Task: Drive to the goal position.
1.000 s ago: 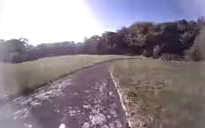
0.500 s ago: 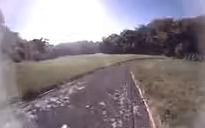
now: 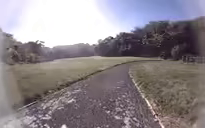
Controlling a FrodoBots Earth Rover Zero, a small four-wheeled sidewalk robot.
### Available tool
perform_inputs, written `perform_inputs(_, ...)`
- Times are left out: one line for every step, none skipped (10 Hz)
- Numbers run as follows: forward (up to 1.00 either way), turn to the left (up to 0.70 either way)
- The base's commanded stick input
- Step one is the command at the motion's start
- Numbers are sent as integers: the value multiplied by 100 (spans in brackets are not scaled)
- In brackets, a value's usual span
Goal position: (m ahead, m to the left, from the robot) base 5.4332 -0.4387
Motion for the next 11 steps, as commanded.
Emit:
perform_inputs(100, 1)
perform_inputs(100, 1)
perform_inputs(100, 1)
perform_inputs(100, 1)
perform_inputs(100, 1)
perform_inputs(100, 1)
perform_inputs(100, 1)
perform_inputs(100, 1)
perform_inputs(100, 1)
perform_inputs(100, 1)
perform_inputs(100, 1)
